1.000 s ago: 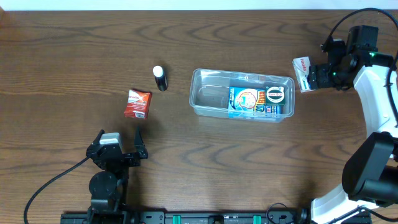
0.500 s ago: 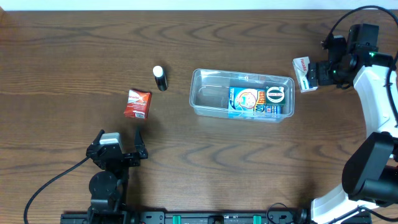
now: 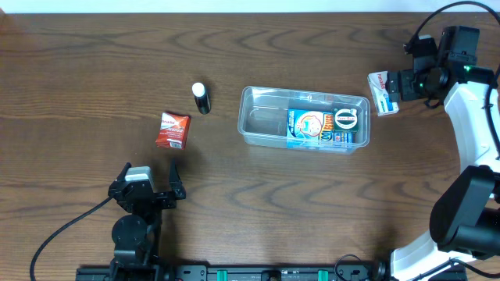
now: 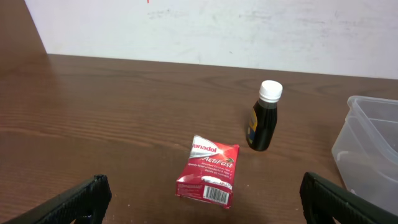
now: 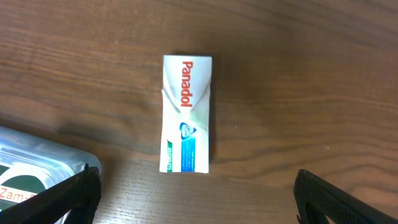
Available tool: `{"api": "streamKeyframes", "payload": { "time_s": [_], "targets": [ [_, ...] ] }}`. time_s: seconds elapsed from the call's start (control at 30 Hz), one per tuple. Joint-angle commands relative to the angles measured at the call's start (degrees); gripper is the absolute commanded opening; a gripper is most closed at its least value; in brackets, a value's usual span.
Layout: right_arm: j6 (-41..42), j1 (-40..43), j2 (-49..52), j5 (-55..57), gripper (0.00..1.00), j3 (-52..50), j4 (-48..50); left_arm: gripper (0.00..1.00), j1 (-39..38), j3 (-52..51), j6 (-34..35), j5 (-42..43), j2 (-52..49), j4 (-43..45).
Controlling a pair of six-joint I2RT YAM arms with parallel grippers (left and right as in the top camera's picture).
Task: Pack container
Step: 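Move the right gripper over the white Panadol box at the table's right, then lower the right gripper and grasp the white Panadol box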
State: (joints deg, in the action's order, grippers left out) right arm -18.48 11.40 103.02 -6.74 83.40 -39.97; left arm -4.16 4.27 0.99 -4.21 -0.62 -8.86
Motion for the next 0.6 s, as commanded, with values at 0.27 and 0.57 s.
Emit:
{"api": "streamKeyframes", "payload": {
  "time_s": [0.27,0.57],
  "targets": [
    [-2.5,1.0,5.5,-4.2,0.96,0.0,1.7,0.98,0.3,-0.4,-1.0,0.8,0.2,-1.4],
    [-7.8,1.0,9.9,-4.2,0.96,0.1,4.2,0.98,0.3,-0.4,-1.0,0.8,0.2,-1.4]
  ]
}}
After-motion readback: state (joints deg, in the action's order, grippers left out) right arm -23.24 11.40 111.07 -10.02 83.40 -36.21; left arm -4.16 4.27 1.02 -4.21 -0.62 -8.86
